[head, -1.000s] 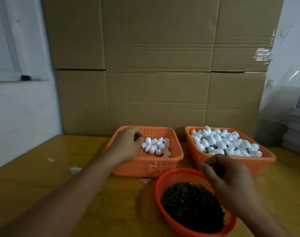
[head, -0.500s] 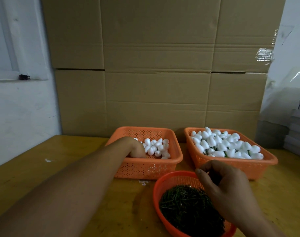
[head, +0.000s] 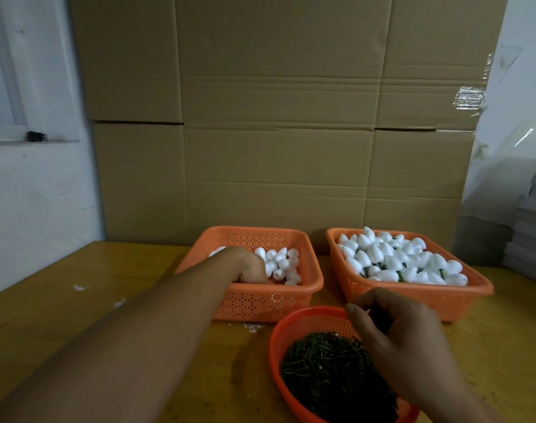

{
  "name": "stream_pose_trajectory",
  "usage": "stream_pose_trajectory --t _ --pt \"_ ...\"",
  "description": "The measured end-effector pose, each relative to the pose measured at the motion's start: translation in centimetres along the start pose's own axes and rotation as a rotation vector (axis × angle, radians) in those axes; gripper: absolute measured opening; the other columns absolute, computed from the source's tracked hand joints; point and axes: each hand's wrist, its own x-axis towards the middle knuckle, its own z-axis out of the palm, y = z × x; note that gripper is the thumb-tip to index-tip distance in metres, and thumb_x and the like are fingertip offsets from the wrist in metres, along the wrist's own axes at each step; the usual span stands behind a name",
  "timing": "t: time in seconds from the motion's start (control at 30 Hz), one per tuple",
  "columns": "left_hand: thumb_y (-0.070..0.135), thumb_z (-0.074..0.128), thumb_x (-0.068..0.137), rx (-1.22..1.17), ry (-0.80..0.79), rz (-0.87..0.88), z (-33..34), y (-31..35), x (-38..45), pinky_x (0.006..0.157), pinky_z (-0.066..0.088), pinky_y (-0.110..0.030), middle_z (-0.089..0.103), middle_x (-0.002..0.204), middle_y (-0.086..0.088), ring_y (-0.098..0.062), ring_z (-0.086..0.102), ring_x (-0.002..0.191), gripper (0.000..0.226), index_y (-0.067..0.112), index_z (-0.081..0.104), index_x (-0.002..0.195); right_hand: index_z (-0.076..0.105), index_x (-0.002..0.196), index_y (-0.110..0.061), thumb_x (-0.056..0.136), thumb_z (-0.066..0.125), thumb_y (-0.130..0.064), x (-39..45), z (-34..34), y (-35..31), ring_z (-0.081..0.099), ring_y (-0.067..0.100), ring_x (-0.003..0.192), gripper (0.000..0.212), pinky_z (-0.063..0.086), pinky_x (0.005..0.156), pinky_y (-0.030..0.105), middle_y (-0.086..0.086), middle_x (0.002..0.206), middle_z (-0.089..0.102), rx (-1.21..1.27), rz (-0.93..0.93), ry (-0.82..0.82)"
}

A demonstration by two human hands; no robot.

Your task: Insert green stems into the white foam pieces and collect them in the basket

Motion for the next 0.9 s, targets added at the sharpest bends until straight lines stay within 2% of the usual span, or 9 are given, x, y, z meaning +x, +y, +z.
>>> stream_pose_trajectory --t 0.07,0.1,0.2,0.27,0.37,0.6,0.7,0.8,0.9 --pt "0.032 0.068 0.091 -0.158 0.028 0.037 -0.2 0.3 -1.1 0.112 0.040 -0.051 0.023 0.164 -0.004 -0.030 0.033 0.145 0.074 0.028 0.030 0.154 0.069 0.073 -0.028 0.087 0.074 -0.026 0.0 -0.1 0.0 0.052 0.006 0.041 0.015 0.039 0.042 0.018 -0.003 0.057 0.066 -0.014 0.001 0.001" --pt "0.026 0.069 0.091 -0.230 0.062 0.063 -0.3 0.3 -1.6 0.106 0.047 -0.045 0.043 0.151 -0.003 -0.026 0.049 0.133 0.062 0.024 0.042 0.147 0.069 0.073 -0.029 0.087 0.074 -0.026 0.0 -0.1 0.0 0.052 0.006 0.041 0.015 0.039 0.042 0.017 -0.004 0.058 0.066 -0.017 0.002 0.002" --pt "0.017 0.077 0.084 -0.427 0.191 0.113 -0.5 0.0 -2.4 0.092 0.058 -0.037 0.071 0.111 -0.002 -0.021 0.069 0.104 0.030 0.016 0.071 0.114 0.069 0.073 -0.029 0.087 0.074 -0.025 0.0 -0.1 -0.2 0.053 0.006 0.041 0.016 0.040 0.041 0.017 -0.005 0.060 0.067 -0.011 0.007 -0.003" --pt "0.007 0.082 0.078 -0.594 0.260 0.155 -0.4 -0.2 -2.8 0.080 0.061 -0.031 0.073 0.095 -0.003 -0.018 0.072 0.088 0.022 0.018 0.075 0.095 0.069 0.073 -0.030 0.087 0.074 -0.025 0.0 -0.1 -0.2 0.055 0.006 0.043 0.016 0.042 0.042 0.018 -0.005 0.061 0.068 -0.011 0.012 -0.011" --pt "0.002 0.085 0.073 -0.711 0.380 0.245 -0.1 -0.1 -3.8 0.072 0.058 -0.026 0.071 0.095 -0.001 -0.014 0.069 0.084 0.032 0.022 0.072 0.095 0.069 0.073 -0.029 0.087 0.074 -0.025 0.0 0.0 -0.2 0.055 0.006 0.044 0.015 0.042 0.043 0.018 -0.006 0.060 0.067 -0.011 0.018 -0.011" --pt "-0.001 0.077 0.081 -0.751 0.692 0.457 1.3 0.0 -6.8 0.083 0.058 -0.045 0.073 0.099 0.002 -0.018 0.071 0.089 0.031 0.021 0.073 0.102 0.068 0.069 -0.029 0.086 0.076 -0.021 -0.1 0.1 -0.4 0.056 0.006 0.044 0.020 0.041 0.043 0.016 -0.007 0.060 0.067 -0.033 -0.003 -0.007" --pt "-0.005 0.073 0.082 -0.844 0.754 0.566 2.2 0.3 -8.5 0.080 0.059 -0.043 0.073 0.095 0.003 -0.018 0.071 0.088 0.030 0.018 0.073 0.100 0.067 0.066 -0.031 0.084 0.078 -0.021 -0.1 0.2 -0.4 0.057 0.004 0.045 0.023 0.040 0.044 0.013 -0.010 0.056 0.065 -0.047 -0.005 0.000" --pt "-0.007 0.072 0.084 -0.956 0.752 0.686 3.2 0.8 -10.3 0.074 0.058 -0.030 0.074 0.094 0.009 -0.011 0.072 0.087 0.031 0.021 0.072 0.099 0.068 0.065 -0.032 0.081 0.080 -0.020 -0.2 0.4 -0.4 0.058 0.004 0.047 0.024 0.041 0.046 0.012 -0.012 0.055 0.065 -0.065 0.002 -0.005" --pt "-0.002 0.068 0.088 -1.053 0.729 0.767 4.4 1.3 -11.9 0.088 0.057 -0.028 0.074 0.105 0.007 -0.010 0.072 0.098 0.033 0.022 0.070 0.110 0.069 0.066 -0.033 0.080 0.081 -0.020 -0.2 0.3 -0.4 0.060 0.003 0.051 0.022 0.042 0.049 0.013 -0.014 0.057 0.066 -0.105 0.010 -0.059"
